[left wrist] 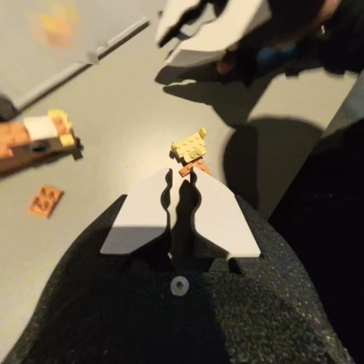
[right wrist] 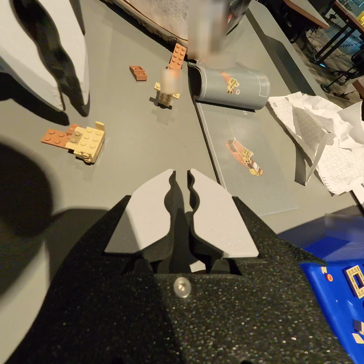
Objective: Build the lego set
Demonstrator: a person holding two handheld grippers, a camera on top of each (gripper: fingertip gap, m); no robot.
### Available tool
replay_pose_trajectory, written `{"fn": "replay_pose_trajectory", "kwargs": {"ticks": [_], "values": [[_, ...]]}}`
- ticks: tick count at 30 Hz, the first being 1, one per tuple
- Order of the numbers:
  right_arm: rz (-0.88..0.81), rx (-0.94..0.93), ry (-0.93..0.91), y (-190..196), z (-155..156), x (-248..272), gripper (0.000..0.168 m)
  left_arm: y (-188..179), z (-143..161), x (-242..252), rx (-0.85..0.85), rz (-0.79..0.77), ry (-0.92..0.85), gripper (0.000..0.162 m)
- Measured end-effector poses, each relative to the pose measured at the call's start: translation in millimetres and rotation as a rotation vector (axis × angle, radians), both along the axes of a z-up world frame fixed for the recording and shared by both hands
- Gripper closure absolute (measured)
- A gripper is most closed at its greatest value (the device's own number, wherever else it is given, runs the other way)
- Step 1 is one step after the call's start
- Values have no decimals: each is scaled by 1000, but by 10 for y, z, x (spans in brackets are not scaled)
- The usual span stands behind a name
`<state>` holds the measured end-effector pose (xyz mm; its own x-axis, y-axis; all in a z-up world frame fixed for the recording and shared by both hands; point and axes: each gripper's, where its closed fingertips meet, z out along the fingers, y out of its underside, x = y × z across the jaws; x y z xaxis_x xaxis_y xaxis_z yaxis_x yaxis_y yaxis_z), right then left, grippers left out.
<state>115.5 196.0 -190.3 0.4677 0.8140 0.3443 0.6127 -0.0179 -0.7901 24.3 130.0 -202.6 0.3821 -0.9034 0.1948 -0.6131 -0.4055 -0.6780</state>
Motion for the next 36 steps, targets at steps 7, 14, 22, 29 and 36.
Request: {"fn": "replay_pose_trajectory", "kwargs": {"ticks": [7, 14, 22, 29, 36], "values": [[-1, 3, 2, -1, 4, 2, 158, -98, -100, 95, -124, 313, -76, 130], [5, 12, -2, -10, 3, -2, 158, -12, -117, 87, -42, 410, -42, 130], [0, -1, 19, 1, 18, 9, 158, -35, -151, 74, -43, 412, 4, 136], [5, 12, 4, -7, 7, 2, 158, -41, -172, 95, -40, 392, 33, 146], [4, 14, 3, -8, 6, 3, 158, -76, -133, 81, -20, 381, 22, 147]]}}
